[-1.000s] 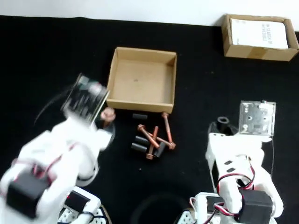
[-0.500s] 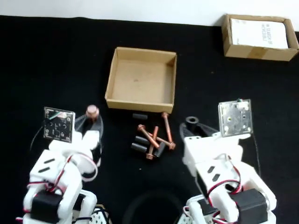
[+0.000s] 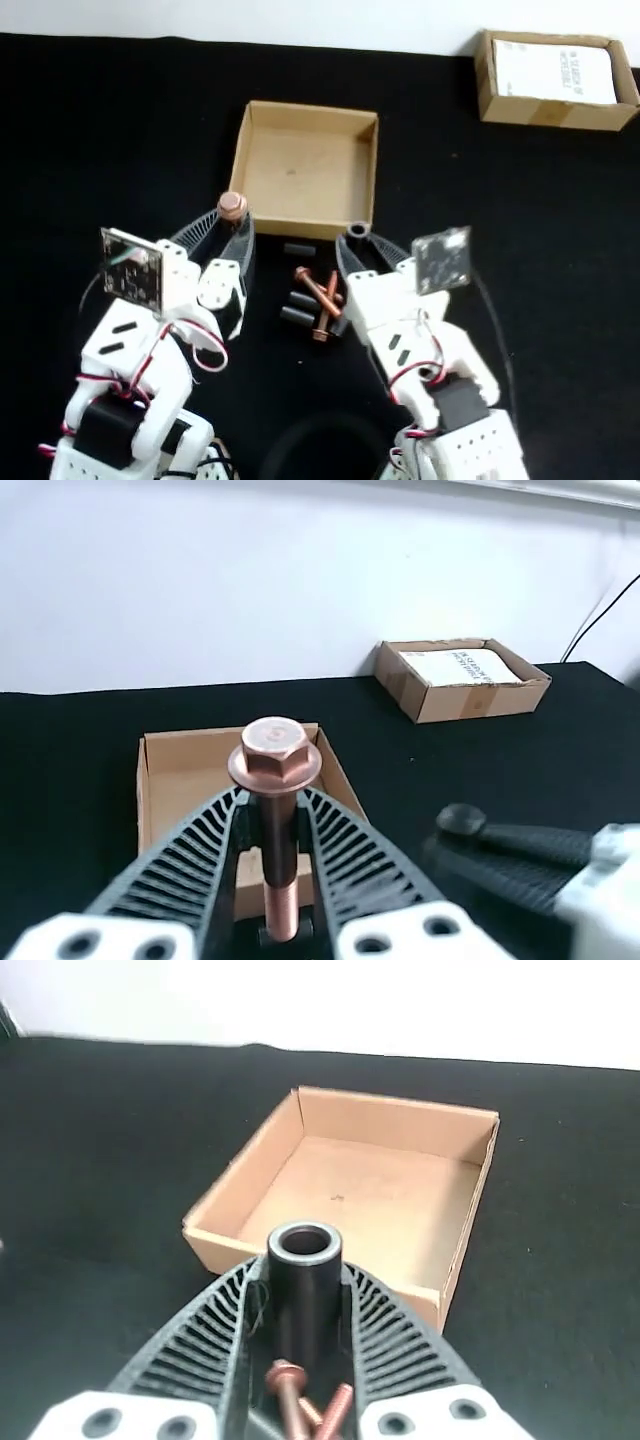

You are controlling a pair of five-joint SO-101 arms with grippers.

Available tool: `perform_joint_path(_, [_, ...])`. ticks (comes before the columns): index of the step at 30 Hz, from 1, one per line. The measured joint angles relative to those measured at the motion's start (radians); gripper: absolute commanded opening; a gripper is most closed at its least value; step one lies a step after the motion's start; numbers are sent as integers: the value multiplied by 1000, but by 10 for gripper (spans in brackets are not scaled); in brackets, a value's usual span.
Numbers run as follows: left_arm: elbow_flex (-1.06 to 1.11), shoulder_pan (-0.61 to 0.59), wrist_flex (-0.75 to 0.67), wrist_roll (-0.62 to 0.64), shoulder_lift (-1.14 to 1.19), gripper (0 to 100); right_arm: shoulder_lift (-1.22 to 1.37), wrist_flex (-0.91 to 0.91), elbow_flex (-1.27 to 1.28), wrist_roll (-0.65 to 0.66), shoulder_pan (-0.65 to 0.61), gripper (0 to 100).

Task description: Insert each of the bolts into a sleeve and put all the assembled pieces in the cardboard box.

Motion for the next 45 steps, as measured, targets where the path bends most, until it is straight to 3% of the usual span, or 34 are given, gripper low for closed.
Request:
perform_joint_path(5, [-239,15,57,5,267,9,-25,-180,138,35,0,8])
perform_joint_path(9, [-436,23,107,101,483,9,-25,-235,169,37,0,8])
perform_joint_path(14, [-572,135,138,138,695,9,-25,-259,172,37,0,8])
perform_joint_path(20, [-594,232,124,137,844,9,-25,-259,172,37,0,8])
perform_joint_path(29, [-594,236,-49,104,1008,9,-25,-259,172,37,0,8])
perform_joint_path(34, [-594,244,-97,40,1016,9,-25,-259,172,37,0,8])
perform_joint_path(45, [-594,270,-98,61,1022,9,-25,-259,172,37,0,8])
